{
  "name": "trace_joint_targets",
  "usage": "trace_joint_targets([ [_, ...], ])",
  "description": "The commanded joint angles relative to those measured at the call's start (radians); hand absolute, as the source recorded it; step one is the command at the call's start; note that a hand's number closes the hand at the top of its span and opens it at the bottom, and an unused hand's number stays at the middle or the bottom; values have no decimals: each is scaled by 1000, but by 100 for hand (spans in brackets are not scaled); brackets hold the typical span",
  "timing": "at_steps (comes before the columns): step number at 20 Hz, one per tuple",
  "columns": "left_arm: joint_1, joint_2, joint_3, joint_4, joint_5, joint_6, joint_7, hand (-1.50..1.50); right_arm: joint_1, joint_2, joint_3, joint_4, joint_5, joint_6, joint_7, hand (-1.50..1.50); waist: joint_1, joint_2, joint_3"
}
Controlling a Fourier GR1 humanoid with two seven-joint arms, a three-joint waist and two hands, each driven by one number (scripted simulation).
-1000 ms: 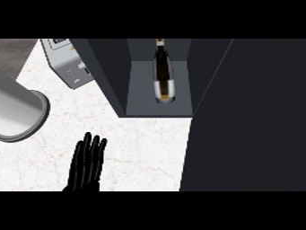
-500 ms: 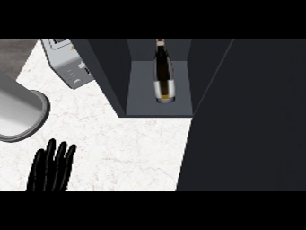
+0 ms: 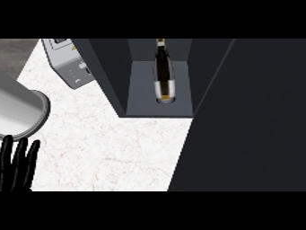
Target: Pick up the wine, place it into the cabinet and close the cabinet
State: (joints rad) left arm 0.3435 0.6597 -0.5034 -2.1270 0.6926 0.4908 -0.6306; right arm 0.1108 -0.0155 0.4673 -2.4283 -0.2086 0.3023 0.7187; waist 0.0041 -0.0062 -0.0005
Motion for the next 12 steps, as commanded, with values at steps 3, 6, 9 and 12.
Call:
trace_joint_targets([
  [3, 75, 52, 144, 14, 81, -115, -17, -150, 41, 15, 252, -163, 75, -51, 54, 150, -4, -2, -1],
  [6, 93, 82, 223, 12, 134, -153, 11, -150, 22, 15, 323, -160, 134, -120, 40, 150, -7, -3, -1],
  [9, 128, 126, 289, 9, 179, -224, 25, -150, -7, 15, 474, -86, 243, -209, 5, 150, -5, -7, -2],
  [12, 92, 116, 310, 40, 183, -226, 45, -150, -64, 14, 520, -73, 267, -300, 21, 150, -8, -4, -2],
])
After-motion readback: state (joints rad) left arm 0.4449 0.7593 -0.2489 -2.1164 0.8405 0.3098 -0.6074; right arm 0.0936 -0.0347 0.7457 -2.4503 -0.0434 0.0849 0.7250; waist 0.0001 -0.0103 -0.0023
